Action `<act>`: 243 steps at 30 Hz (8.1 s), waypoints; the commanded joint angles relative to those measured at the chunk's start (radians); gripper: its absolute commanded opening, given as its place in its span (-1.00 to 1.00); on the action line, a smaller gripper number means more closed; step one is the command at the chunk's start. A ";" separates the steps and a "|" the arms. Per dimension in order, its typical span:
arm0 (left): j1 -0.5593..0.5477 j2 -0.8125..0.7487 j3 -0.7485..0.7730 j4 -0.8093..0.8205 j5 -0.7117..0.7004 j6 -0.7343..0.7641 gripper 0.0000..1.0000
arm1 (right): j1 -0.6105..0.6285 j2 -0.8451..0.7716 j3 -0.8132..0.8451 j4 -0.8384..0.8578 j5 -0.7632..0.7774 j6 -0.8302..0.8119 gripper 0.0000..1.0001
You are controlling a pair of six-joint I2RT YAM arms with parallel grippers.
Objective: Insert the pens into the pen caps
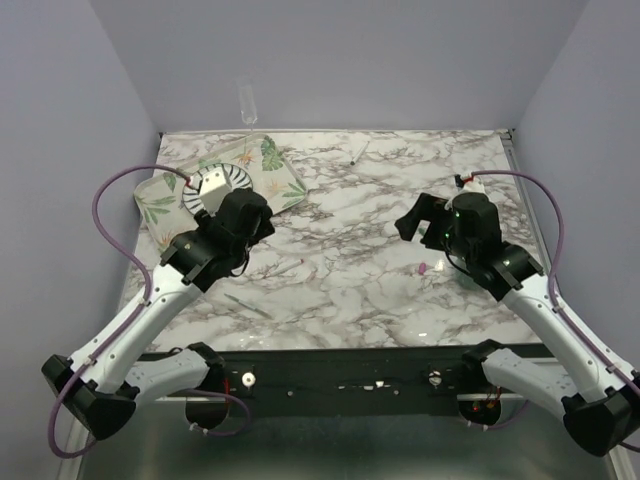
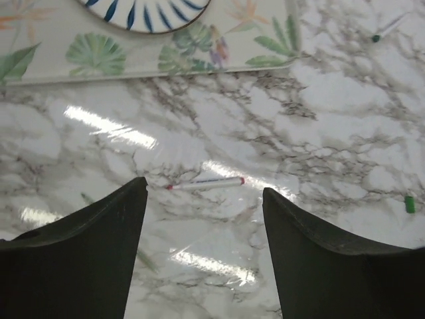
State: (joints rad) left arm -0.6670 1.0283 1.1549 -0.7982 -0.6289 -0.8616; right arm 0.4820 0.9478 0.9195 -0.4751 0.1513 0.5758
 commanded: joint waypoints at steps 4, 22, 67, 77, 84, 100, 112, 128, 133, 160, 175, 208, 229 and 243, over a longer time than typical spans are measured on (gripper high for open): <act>0.191 0.027 -0.112 -0.410 0.247 -0.499 0.44 | -0.006 0.060 0.053 -0.071 -0.001 0.025 1.00; 0.196 0.220 -0.419 -0.145 0.449 -0.564 0.18 | -0.006 -0.038 0.004 -0.013 -0.068 -0.045 1.00; 0.122 -0.091 -0.483 0.698 0.909 -0.037 -1.00 | 0.000 0.074 -0.111 0.425 -0.700 0.128 0.60; 0.090 -0.054 -0.474 1.045 1.090 -0.074 -1.00 | 0.171 0.152 -0.122 0.573 -0.814 0.032 0.51; 0.067 -0.045 -0.503 1.136 1.126 -0.140 -1.00 | 0.198 0.186 -0.123 0.625 -0.750 0.053 0.19; 0.043 -0.060 -0.583 1.248 1.103 -0.228 -1.00 | 0.219 0.221 -0.125 0.704 -0.733 0.091 -0.28; 0.043 -0.063 -0.578 1.246 1.095 -0.226 -1.00 | 0.225 0.213 -0.145 0.727 -0.759 0.105 -0.98; 0.046 -0.079 -0.379 0.494 0.655 -0.074 0.83 | 0.225 -0.064 -0.202 0.436 -0.322 0.082 -0.99; 0.046 0.030 -0.310 0.311 0.523 0.041 0.68 | 0.224 -0.190 -0.208 0.351 -0.193 0.055 -0.99; 0.018 0.659 0.032 0.221 0.550 -0.162 -0.24 | 0.225 -0.415 -0.212 0.216 -0.053 -0.011 -0.99; -0.048 0.633 -0.078 0.390 0.557 0.056 -1.00 | 0.225 -0.396 -0.208 0.230 -0.041 -0.019 -0.99; -0.091 0.672 -0.046 -0.004 0.136 -0.128 -1.00 | 0.225 -0.382 -0.217 0.228 -0.052 -0.007 -0.99; 0.006 0.349 -0.164 -0.085 0.403 -1.028 0.02 | 0.225 -0.425 -0.215 0.210 -0.044 -0.011 -0.99; 0.040 0.613 -0.055 0.027 0.514 -1.214 -0.10 | 0.224 -0.432 -0.192 0.181 -0.064 -0.027 -0.99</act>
State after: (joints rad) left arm -0.6407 1.5635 1.0317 -0.7609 -0.1490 -1.9591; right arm 0.7021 0.5293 0.7177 -0.2653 0.0853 0.5659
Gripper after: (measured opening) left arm 0.456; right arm 0.034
